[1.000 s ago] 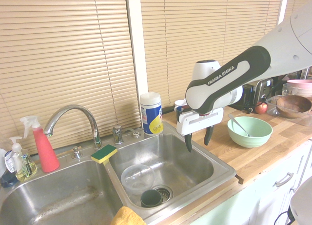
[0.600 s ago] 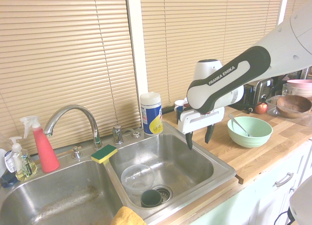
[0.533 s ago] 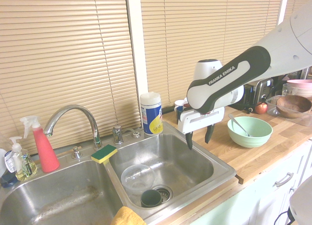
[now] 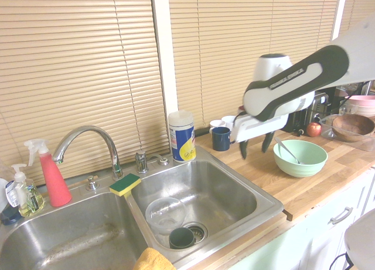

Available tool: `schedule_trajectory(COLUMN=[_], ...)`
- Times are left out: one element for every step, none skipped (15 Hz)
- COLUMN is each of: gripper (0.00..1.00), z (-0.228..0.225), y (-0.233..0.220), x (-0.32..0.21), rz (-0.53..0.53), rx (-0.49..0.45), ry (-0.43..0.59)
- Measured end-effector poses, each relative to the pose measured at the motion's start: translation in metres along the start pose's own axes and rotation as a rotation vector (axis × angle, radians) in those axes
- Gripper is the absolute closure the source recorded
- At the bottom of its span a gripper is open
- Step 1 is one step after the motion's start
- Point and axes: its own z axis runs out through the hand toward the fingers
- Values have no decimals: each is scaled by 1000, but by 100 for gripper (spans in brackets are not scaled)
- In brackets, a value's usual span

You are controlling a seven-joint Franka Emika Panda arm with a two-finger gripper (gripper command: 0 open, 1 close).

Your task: Put the spoon into the sink

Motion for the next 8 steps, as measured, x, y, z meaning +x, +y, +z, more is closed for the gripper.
schedule_trajectory(gripper=[0, 0, 0, 0, 0, 0, 0, 0], z=[-2, -3, -3, -3, -3, -3, -3, -2], y=[10, 18, 26, 33, 40, 47, 54, 60], x=[8, 14, 20, 26, 30, 35, 39, 44], rz=[6, 14, 21, 28, 35, 39, 42, 43], rx=[3, 4, 4, 4, 6, 8, 10, 12], ry=[4, 6, 7, 8, 9, 9, 10, 11])
